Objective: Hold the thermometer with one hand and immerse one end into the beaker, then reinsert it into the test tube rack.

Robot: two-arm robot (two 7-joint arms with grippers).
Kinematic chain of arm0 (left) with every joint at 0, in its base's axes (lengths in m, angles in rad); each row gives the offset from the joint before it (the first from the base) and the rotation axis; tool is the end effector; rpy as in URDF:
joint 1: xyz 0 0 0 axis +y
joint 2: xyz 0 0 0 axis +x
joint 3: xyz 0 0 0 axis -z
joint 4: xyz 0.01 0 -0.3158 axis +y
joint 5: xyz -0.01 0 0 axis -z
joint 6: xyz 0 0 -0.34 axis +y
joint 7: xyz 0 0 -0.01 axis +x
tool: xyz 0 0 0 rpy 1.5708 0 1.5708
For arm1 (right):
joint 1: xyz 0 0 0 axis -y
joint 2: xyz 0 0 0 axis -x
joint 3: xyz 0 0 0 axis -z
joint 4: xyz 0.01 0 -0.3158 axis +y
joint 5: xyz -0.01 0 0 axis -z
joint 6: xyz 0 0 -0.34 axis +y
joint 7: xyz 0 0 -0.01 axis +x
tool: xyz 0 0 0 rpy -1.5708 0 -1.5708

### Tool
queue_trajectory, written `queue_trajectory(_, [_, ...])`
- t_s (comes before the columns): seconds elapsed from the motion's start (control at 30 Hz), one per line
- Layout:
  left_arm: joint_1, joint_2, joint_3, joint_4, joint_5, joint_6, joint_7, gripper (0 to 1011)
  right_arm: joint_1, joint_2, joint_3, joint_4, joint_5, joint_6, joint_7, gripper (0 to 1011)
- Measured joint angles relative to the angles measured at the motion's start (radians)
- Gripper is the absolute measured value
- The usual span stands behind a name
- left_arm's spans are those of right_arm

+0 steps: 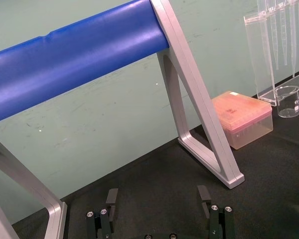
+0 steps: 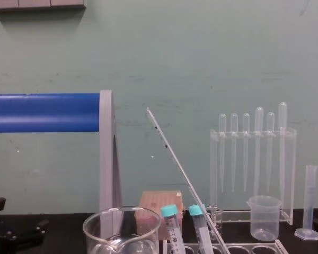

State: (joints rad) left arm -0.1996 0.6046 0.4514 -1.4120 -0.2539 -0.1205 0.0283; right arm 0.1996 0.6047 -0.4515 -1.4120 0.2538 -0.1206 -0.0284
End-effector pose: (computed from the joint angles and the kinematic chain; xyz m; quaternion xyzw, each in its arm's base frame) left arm 0.3918 0.0891 -0.3290 0.1414 -0.1325 0.5799 0.7913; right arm 0.3918 -0.0891 -0.3290 -0.1415 -0.1326 -0.5799 0.7913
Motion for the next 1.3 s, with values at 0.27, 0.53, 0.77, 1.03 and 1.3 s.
queue_trajectory(0.27, [0.0, 0.0, 0.0, 0.0, 0.0, 0.0, 0.0, 1008, 0.0, 0.0, 0.0, 0.0, 0.0, 0.0, 0.0, 1003])
queue_trajectory(0.53, [0.0, 0.0, 0.0, 0.0, 0.0, 0.0, 0.0, 1008, 0.0, 0.0, 0.0, 0.0, 0.0, 0.0, 0.0, 1003])
queue_trajectory(0.77, [0.0, 0.0, 0.0, 0.0, 0.0, 0.0, 0.0, 1008, 0.0, 0.0, 0.0, 0.0, 0.0, 0.0, 0.0, 1003])
queue_trajectory(1.03, [0.0, 0.0, 0.0, 0.0, 0.0, 0.0, 0.0, 1008, 0.0, 0.0, 0.0, 0.0, 0.0, 0.0, 0.0, 1003])
queue_trajectory(1.3, [0.0, 0.0, 0.0, 0.0, 0.0, 0.0, 0.0, 1008, 0.0, 0.0, 0.0, 0.0, 0.0, 0.0, 0.0, 1003])
